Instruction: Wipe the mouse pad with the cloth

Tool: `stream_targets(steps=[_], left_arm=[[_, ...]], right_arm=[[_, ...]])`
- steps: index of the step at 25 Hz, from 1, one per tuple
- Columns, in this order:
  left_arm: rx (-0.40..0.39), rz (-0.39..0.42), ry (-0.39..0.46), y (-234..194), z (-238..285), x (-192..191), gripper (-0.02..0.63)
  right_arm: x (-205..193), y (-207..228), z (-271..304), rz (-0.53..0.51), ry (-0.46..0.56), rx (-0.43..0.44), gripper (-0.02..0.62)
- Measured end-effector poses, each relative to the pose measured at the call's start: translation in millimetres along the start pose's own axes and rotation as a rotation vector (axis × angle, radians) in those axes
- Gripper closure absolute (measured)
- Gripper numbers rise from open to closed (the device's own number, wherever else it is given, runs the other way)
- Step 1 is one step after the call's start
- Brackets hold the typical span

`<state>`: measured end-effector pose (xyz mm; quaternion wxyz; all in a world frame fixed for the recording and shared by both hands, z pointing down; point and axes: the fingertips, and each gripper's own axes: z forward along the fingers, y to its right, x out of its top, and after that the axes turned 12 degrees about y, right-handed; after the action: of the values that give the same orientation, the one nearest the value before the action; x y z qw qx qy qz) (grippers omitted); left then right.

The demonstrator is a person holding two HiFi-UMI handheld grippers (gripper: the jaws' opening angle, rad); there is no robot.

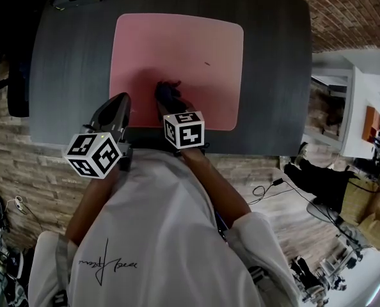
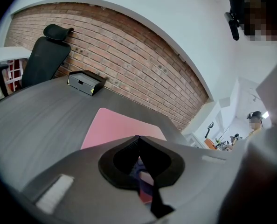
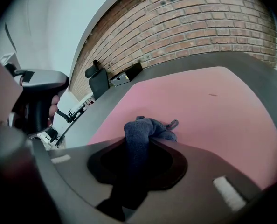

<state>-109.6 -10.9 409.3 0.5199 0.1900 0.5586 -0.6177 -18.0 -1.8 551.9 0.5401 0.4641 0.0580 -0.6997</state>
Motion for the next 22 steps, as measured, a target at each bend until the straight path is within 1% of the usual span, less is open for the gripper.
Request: stream_targets(steps=[5, 22], left_arm=[[0.008, -0.006, 0.001, -4.1, 1.5, 1.0, 0.603], [0.039, -0.022, 0.006, -13.0, 0.6, 4.4, 0.603]], right_arm=[[0.3, -9.0, 7.8, 0.004, -0.007, 0.021, 0.494], [0.6, -41.0, 30.6, -0.040, -0.050, 0.115, 0.494]])
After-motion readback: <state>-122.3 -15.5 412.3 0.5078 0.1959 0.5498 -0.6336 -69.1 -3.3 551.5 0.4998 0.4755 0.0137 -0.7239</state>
